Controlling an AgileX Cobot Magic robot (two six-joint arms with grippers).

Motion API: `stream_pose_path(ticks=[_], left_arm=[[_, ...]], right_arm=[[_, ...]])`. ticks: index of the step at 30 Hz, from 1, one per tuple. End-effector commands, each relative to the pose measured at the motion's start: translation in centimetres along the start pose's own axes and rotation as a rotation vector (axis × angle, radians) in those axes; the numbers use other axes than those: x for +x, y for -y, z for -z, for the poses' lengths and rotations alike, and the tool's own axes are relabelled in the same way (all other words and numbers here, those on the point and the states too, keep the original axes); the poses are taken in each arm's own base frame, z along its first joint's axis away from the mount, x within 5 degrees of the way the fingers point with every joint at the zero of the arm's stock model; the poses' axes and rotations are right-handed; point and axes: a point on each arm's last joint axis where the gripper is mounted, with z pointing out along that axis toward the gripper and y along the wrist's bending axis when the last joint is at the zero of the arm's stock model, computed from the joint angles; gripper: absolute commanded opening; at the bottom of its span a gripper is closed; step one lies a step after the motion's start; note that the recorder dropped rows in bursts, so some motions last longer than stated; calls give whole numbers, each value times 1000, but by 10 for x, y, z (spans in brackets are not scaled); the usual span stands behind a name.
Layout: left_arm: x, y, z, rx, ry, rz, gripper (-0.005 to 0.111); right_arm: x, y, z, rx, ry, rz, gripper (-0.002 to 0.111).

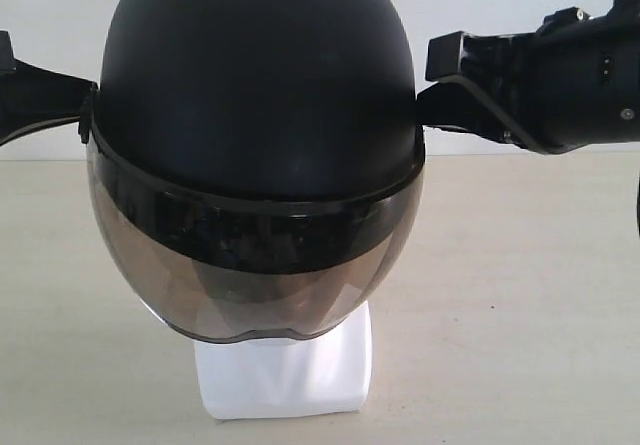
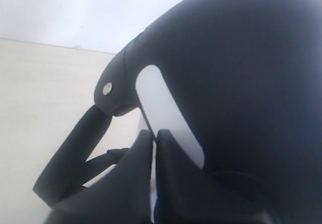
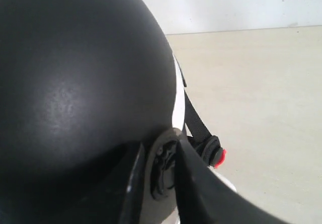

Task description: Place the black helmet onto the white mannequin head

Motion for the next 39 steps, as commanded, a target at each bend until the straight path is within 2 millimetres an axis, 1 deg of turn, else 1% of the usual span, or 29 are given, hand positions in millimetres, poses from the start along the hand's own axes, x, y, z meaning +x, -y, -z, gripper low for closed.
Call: stream_pose_path(ticks=[1, 9, 17, 39], left_arm=[[3, 15, 0, 127, -45, 0, 4], [6, 9, -3, 76, -70, 1, 4], [8, 2, -9, 68, -89, 20, 4], [9, 2, -9, 74, -104, 21, 4]], right_arm=[[7, -3, -4, -31, -61, -25, 23], [4, -8, 5, -54, -30, -40, 23], [5, -10, 7, -68, -42, -48, 23], [4, -11, 9, -77, -33, -60, 23]])
